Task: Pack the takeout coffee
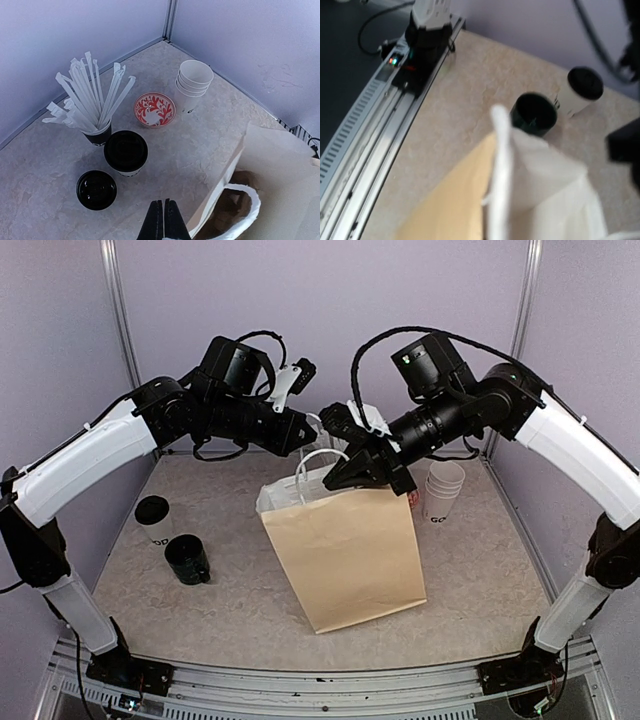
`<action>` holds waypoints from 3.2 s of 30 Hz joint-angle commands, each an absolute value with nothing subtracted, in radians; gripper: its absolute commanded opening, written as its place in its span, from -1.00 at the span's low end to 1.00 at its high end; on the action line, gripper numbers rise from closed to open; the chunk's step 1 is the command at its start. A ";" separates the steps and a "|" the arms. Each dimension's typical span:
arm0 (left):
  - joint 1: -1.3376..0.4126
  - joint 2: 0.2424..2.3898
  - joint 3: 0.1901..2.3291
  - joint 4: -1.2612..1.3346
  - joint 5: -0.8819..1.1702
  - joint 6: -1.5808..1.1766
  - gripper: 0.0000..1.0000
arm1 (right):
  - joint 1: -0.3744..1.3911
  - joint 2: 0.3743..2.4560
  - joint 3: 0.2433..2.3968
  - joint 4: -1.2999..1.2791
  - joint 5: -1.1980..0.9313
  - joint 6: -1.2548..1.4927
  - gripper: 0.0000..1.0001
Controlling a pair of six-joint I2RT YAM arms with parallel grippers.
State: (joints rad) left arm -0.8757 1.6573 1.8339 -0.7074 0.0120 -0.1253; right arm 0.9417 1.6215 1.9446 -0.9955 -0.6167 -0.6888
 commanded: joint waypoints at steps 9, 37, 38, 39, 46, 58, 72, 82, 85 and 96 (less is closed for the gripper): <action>-0.904 1.724 1.916 -0.793 -0.020 -0.048 0.17 | 0.945 1.509 1.788 -1.030 -0.527 -0.713 0.25; -0.966 1.688 1.765 -0.594 0.055 0.194 -1.00 | 0.599 1.369 1.781 -0.920 -0.551 -0.685 0.53; -1.006 1.656 1.720 -0.565 0.062 0.204 -1.00 | 0.581 1.366 1.773 -0.908 -0.546 -0.678 0.52; -1.045 1.633 1.689 -0.536 0.051 0.212 -1.00 | 0.560 1.363 1.765 -0.893 -0.541 -0.668 0.52; -1.289 1.469 1.476 -0.403 0.056 0.174 -1.00 | 0.457 1.374 1.719 -0.831 -0.538 -0.619 0.51; -1.411 1.484 1.421 -0.398 0.044 0.088 -1.00 | 0.443 1.397 1.705 -0.824 -0.575 -0.613 0.51; -1.403 1.564 1.526 -0.502 0.147 0.135 -1.00 | 0.443 1.359 1.629 -0.885 -0.652 -0.643 0.50; -1.165 1.611 1.688 -0.545 0.005 0.154 -1.00 | 0.443 1.332 1.687 -0.950 -0.739 -0.663 0.49; -1.020 1.647 1.717 -0.555 0.103 0.143 -1.00 | 0.455 1.322 1.723 -1.081 -0.920 -0.788 0.45; -0.879 1.726 1.730 -0.561 0.240 0.079 -1.00 | 0.674 1.357 1.565 -1.010 -0.782 -0.731 0.59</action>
